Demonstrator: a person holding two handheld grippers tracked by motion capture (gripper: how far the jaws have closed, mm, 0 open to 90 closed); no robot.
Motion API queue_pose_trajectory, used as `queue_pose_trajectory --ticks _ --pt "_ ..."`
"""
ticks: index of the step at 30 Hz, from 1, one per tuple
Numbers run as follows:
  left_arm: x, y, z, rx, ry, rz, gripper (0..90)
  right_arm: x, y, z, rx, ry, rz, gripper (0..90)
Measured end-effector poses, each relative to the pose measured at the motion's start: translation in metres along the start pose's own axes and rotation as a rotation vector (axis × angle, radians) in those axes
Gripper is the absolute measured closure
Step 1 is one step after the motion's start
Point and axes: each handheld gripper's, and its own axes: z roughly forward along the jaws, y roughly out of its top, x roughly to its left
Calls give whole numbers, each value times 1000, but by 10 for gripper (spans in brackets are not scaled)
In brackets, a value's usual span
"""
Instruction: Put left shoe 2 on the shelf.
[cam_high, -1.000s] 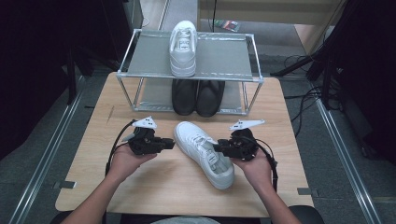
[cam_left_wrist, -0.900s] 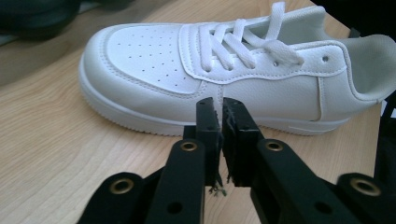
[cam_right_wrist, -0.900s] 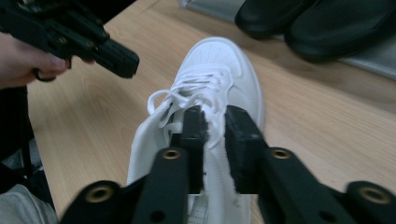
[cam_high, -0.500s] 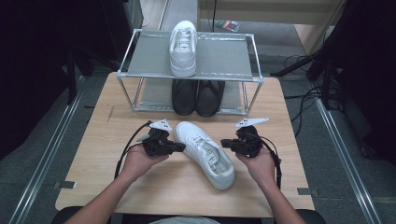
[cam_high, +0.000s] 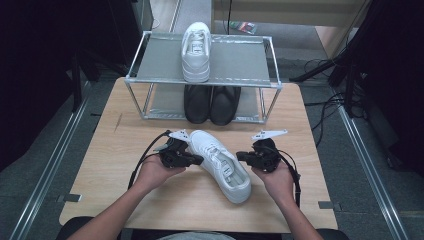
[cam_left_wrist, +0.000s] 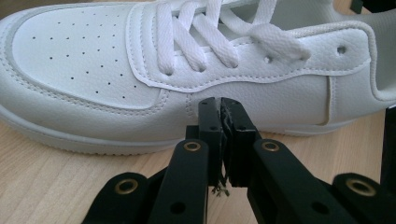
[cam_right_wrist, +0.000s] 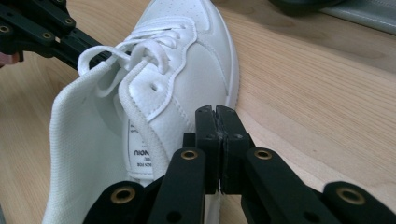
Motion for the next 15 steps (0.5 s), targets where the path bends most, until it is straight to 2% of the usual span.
queue_pose_trajectory --ticks 2,3,4,5,6,10,12,15 --pt "1 0 -2 -3 -3 -3 855 0 0 -1 -4 1 3 881" --pt "2 -1 -7 -12 -12 -17 847 0 0 -8 -36 2 14 864" --pt "2 -1 -7 -12 -12 -17 845 0 0 -8 -36 2 14 864" --pt "4 -2 -11 -14 -12 -21 842 0 0 -15 -70 13 19 857" --pt "4 -2 -13 -13 -13 -22 842 0 0 -15 -70 13 19 857" --pt "6 -5 -26 -30 -10 -31 805 7 -1 -25 -103 18 2 828" --pt "8 -7 -31 -37 -15 -33 756 14 -2 -31 -125 15 -23 783" --pt "11 -9 -36 -37 -11 -53 723 17 -3 -32 -140 30 -25 739"
